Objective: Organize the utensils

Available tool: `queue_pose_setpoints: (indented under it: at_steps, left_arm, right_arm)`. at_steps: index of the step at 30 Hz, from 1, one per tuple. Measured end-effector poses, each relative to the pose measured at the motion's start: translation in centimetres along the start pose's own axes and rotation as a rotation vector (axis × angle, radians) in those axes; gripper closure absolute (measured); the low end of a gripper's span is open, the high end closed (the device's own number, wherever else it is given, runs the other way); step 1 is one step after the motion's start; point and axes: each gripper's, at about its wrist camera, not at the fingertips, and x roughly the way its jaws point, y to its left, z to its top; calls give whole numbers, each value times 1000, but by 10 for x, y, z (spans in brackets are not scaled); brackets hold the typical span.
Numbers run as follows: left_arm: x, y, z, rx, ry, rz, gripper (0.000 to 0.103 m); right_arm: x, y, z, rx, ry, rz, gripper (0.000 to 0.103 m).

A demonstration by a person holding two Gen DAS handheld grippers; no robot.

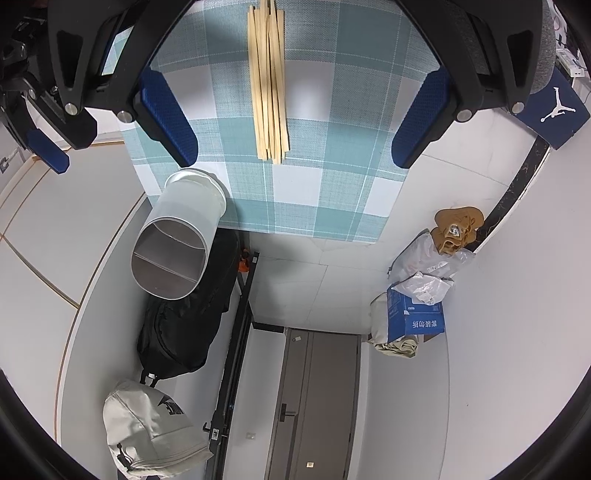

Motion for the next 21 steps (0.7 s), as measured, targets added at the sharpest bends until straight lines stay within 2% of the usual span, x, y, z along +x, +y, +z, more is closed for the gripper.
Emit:
queue_pose_setpoints:
  at_steps: [15, 21]
  left_arm:
    - [18, 1, 5, 6, 40, -24, 1]
    - [38, 10, 14, -19, 70, -42, 1]
  right_arm:
    - [6, -7, -1, 15, 7, -27, 0]
    - [16, -6, -2, -18, 45, -21, 0]
